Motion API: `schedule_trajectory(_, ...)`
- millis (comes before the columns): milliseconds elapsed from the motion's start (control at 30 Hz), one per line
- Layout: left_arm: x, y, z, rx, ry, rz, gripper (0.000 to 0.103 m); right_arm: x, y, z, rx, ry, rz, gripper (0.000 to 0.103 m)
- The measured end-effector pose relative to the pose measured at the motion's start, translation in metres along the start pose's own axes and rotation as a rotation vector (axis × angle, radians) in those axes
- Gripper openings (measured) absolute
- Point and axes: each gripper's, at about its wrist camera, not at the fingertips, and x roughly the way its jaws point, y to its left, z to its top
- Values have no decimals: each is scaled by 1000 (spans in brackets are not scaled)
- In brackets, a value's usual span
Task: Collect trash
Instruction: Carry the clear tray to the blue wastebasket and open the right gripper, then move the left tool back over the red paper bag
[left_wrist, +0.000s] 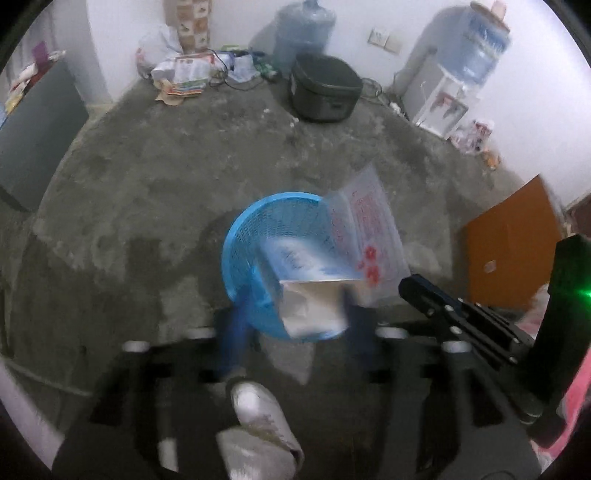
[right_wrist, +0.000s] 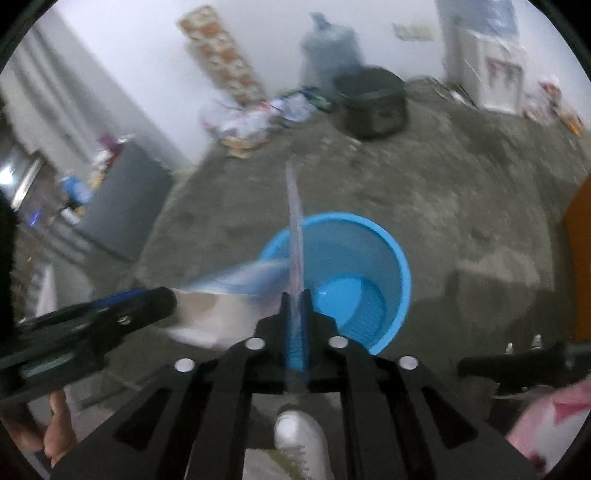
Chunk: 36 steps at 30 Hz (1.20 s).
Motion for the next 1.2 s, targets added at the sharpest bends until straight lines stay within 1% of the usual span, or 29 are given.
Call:
schedule_trajectory(33, 7, -1, 2, 3, -9, 15, 63, 13, -9, -1, 15, 23, -47, 25)
schedule_trajectory(67, 12, -2, 5, 8, -14, 34, 65, 21, -16, -1, 37, 40, -81, 27)
schedule_trajectory(133, 15, -4, 5, 7, -6, 29, 68, 24, -29, -6, 85, 45, -93, 30)
schedule_trajectory(167, 14, -5, 6, 3, -9, 20, 71, 23, -32, -9, 94, 42, -96, 40)
schedule_trajectory(200, 10, -5, 5, 1, -17, 5, 74, 21, -32, -10, 90, 33, -108, 44)
schedule_trajectory(300, -8, -3, -1, 14, -49, -3, 75, 12, -24, -11, 54, 9, -110, 46)
schedule_trajectory(333, -20, -1, -3, 14, -78, 16, 75, 8, -18, -11, 36, -1, -106, 47)
schedule_trajectory(400, -43, 2, -10, 3, -144, 49, 75, -4, -3, -9, -13, -38, -96, 55)
schedule_trajectory(433, -60, 5, -16, 0, -189, 45, 75, -11, 2, -8, -33, -56, -95, 58)
schedule_trajectory(500, -83, 9, -24, -1, -224, 39, 75, -29, 18, -8, -89, -104, -89, 67)
schedule_trajectory(533, -93, 12, -28, -3, -233, 33, 75, -41, 32, -10, -131, -138, -84, 70)
schedule_trajectory(600, -120, 19, -39, -21, -259, 3, 75, -60, 47, -10, -179, -181, -78, 79)
schedule_trajectory(633, -131, 22, -46, -30, -273, -11, 75, -72, 58, -11, -210, -212, -73, 81)
schedule_trajectory(667, -146, 27, -55, -45, -289, -30, 79, -83, 68, -13, -238, -243, -69, 86)
schedule_trajectory(700, -159, 32, -63, -64, -308, -51, 83, -92, 76, -14, -258, -263, -67, 88)
schedule_trajectory(733, -175, 39, -74, -94, -341, -78, 83, -103, 85, -17, -286, -292, -62, 91)
schedule_trajectory(800, -198, 50, -94, -141, -391, -99, 85, -120, 102, -21, -331, -334, -48, 97)
schedule_trajectory(867, -221, 61, -114, -178, -435, -101, 85, -137, 120, -29, -379, -377, -37, 97)
schedule_trajectory(933, -241, 68, -133, -199, -473, -80, 86, -153, 135, -37, -414, -397, -18, 97)
schedule_trajectory(1000, -264, 78, -156, -220, -520, -47, 91, -162, 146, -45, -441, -400, 4, 97)
schedule_trajectory(1100, -294, 93, -190, -252, -582, -17, 94, -178, 165, -61, -504, -406, 66, 97)
schedule_trajectory(1200, -319, 107, -221, -293, -604, 29, 94, -189, 182, -73, -574, -404, 117, 97)
